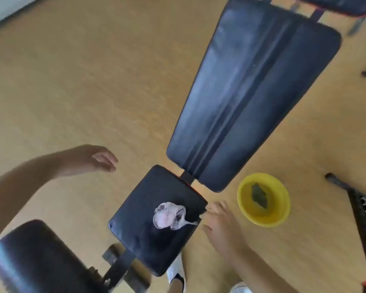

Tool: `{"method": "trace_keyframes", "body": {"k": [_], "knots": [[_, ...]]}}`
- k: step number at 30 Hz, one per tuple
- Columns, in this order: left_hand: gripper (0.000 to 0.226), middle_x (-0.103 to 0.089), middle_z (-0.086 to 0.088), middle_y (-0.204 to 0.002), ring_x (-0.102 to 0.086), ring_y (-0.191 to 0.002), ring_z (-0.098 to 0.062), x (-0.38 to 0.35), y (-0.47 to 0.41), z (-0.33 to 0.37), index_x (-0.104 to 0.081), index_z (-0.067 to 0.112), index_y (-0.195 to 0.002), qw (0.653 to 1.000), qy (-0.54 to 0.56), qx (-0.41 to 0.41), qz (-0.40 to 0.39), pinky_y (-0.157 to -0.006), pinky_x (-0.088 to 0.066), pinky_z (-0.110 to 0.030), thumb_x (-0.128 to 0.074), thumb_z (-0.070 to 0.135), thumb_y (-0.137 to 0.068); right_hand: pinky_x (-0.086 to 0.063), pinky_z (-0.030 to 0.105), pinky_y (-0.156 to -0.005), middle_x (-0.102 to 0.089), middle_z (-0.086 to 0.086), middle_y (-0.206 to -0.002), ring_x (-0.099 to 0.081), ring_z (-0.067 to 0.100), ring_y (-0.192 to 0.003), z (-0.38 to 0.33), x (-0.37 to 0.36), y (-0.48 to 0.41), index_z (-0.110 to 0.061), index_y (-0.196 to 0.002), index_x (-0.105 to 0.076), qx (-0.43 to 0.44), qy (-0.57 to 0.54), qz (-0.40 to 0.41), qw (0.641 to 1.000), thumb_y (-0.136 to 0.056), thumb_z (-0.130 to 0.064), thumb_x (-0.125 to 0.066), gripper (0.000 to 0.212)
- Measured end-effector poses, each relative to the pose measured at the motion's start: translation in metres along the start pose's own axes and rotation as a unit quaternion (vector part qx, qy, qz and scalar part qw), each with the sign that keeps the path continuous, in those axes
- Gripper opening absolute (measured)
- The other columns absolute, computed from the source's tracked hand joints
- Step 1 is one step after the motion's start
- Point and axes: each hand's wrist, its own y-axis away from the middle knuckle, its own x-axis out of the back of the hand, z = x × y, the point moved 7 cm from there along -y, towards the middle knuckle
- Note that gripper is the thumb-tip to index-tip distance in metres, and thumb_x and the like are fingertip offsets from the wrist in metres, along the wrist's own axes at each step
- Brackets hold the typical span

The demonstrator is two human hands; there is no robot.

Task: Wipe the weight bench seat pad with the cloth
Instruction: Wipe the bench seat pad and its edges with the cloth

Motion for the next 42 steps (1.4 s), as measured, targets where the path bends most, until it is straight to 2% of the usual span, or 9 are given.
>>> {"method": "trace_keyframes", "body": {"k": [6, 15, 21, 27, 29, 33, 38, 40, 42], "knots": [[0.056, -0.080, 0.006, -0.107, -0.075, -0.102, -0.011, -0.016, -0.041, -0.138, -0.073, 0.029, -0.111, 0.988, 0.104, 0.087, -0.070, -0.096, -0.054, -0.040, -0.082, 0.052, -0.061, -0.050, 0.037, -0.074, -0.063, 0.002, -0.116, -0.054, 0.025, -0.096, -0.063, -0.099, -0.061, -0.029, -0.108, -0.074, 0.055, 0.043, -0.007, 0.998, -0.072, -0.068, -0.067, 0.054], [0.061, -0.078, 0.001, -0.109, -0.078, -0.092, -0.013, -0.130, -0.078, -0.252, -0.065, 0.026, -0.118, 0.972, 0.213, 0.091, -0.045, -0.085, -0.061, -0.040, -0.082, 0.052, -0.066, -0.055, 0.034, -0.062, -0.064, 0.001, -0.088, -0.051, 0.023, -0.084, -0.066, -0.181, -0.055, -0.018, -0.089, -0.079, -0.162, -0.001, 0.089, 0.983, -0.075, -0.008, -0.083, 0.018], [0.072, -0.060, 0.004, -0.131, -0.069, -0.109, -0.015, -0.209, -0.086, -0.254, -0.049, 0.029, -0.136, 0.968, 0.205, 0.094, -0.109, -0.096, -0.054, -0.035, -0.088, 0.032, -0.075, -0.051, 0.030, -0.061, -0.058, 0.002, -0.071, -0.056, 0.019, -0.068, -0.150, -0.229, -0.040, -0.010, -0.070, -0.066, 0.299, 0.046, -0.056, 0.952, -0.076, 0.003, -0.053, 0.019], [0.046, -0.075, 0.009, -0.113, -0.076, -0.095, -0.010, -0.237, -0.084, -0.266, -0.069, 0.042, -0.115, 0.959, 0.273, 0.065, -0.025, -0.084, -0.060, -0.029, -0.085, 0.020, -0.078, -0.056, 0.028, -0.072, -0.049, 0.004, -0.077, -0.041, 0.011, -0.076, -0.067, -0.152, -0.101, -0.001, -0.073, -0.066, -0.094, -0.069, 0.220, 0.968, -0.078, 0.015, -0.071, 0.017], [0.040, -0.078, 0.007, -0.108, -0.075, -0.098, -0.010, -0.241, -0.083, -0.268, -0.075, 0.040, -0.111, 0.942, 0.328, 0.069, -0.001, -0.079, -0.059, -0.021, -0.083, 0.016, -0.080, -0.047, 0.010, -0.084, -0.043, -0.006, -0.086, -0.034, -0.001, -0.080, -0.134, -0.196, -0.066, -0.012, -0.082, -0.064, 0.060, -0.065, 0.137, 0.987, -0.082, 0.004, -0.066, 0.017], [0.041, -0.077, -0.003, -0.113, -0.078, -0.096, -0.021, -0.251, -0.082, -0.270, -0.079, 0.030, -0.112, 0.908, 0.411, 0.073, 0.040, -0.085, -0.061, -0.032, -0.080, 0.003, -0.081, -0.048, 0.018, -0.073, -0.061, -0.003, -0.089, -0.049, 0.014, -0.077, -0.163, -0.216, -0.053, -0.020, -0.086, -0.065, 0.364, -0.026, -0.118, 0.924, -0.083, -0.004, -0.054, 0.020], [0.044, -0.072, -0.011, -0.119, -0.078, -0.094, -0.026, -0.260, -0.080, -0.272, -0.077, 0.028, -0.115, 0.883, 0.457, 0.086, 0.068, -0.092, -0.059, -0.042, -0.080, -0.002, -0.082, -0.037, 0.023, -0.065, -0.042, -0.005, -0.078, -0.052, 0.024, -0.075, -0.071, -0.138, -0.162, -0.009, -0.069, -0.065, -0.080, -0.048, 0.170, 0.981, -0.079, 0.005, -0.069, 0.017], [0.049, -0.071, -0.013, -0.118, -0.078, -0.090, -0.031, -0.259, -0.078, -0.269, -0.073, 0.033, -0.113, 0.878, 0.464, 0.089, 0.083, -0.093, -0.058, -0.046, -0.079, -0.004, -0.082, -0.044, 0.026, -0.062, -0.047, 0.001, -0.078, -0.047, 0.018, -0.073, -0.113, -0.172, -0.141, -0.004, -0.070, -0.064, -0.082, -0.047, 0.179, 0.979, -0.075, 0.013, -0.072, 0.020], [0.051, -0.073, -0.010, -0.111, -0.077, -0.080, -0.028, -0.254, -0.076, -0.266, -0.072, 0.039, -0.107, 0.888, 0.441, 0.081, 0.103, -0.085, -0.060, -0.041, -0.079, -0.004, -0.080, -0.043, 0.021, -0.068, -0.054, 0.002, -0.087, -0.046, 0.015, -0.076, -0.192, -0.220, -0.107, -0.009, -0.082, -0.064, 0.125, -0.064, 0.073, 0.987, -0.075, 0.015, -0.067, 0.025]]}}
